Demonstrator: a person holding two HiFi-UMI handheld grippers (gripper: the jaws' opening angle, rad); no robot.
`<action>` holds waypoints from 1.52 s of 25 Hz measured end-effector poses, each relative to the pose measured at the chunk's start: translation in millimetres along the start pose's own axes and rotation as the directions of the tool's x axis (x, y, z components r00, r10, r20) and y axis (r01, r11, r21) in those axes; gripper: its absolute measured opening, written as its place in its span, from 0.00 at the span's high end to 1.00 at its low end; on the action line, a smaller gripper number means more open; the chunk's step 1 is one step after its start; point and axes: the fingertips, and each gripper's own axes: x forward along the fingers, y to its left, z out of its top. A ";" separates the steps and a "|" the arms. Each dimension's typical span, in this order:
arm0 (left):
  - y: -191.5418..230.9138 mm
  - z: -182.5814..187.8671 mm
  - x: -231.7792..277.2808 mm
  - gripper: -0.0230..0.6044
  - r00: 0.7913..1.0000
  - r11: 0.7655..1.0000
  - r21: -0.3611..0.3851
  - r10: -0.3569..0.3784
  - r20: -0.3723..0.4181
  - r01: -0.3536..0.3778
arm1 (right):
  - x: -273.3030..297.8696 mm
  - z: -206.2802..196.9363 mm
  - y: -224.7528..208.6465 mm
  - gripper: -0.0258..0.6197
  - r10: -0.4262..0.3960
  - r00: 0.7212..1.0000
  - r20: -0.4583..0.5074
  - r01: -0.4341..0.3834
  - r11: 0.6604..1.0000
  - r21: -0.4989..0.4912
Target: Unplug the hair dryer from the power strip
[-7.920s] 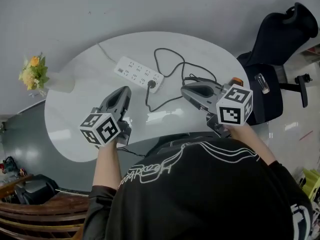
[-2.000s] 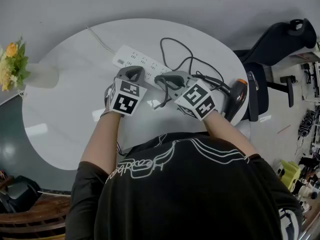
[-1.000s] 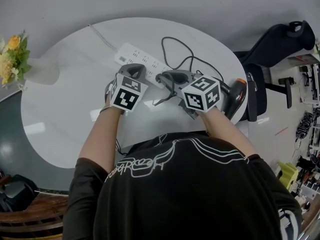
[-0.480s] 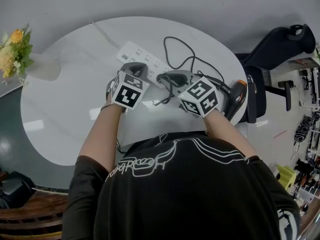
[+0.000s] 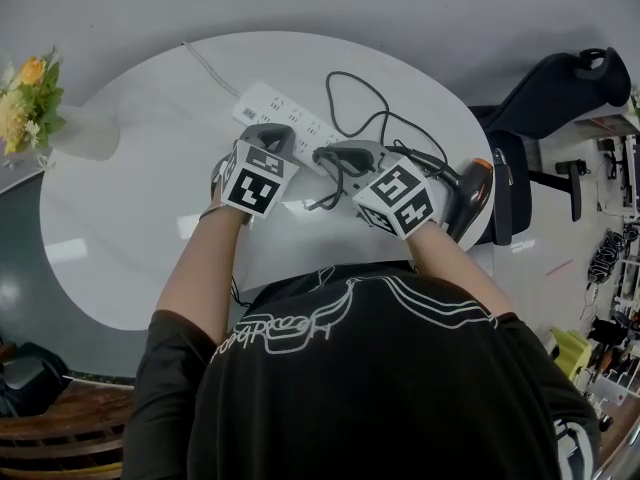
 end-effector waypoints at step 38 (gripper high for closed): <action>-2.2 -1.5 -2.2 0.96 1.000 1.000 0.003 0.010 0.019 -0.010 | -17.9 30.9 12.9 0.92 0.035 0.995 0.095 -0.038 0.999 0.023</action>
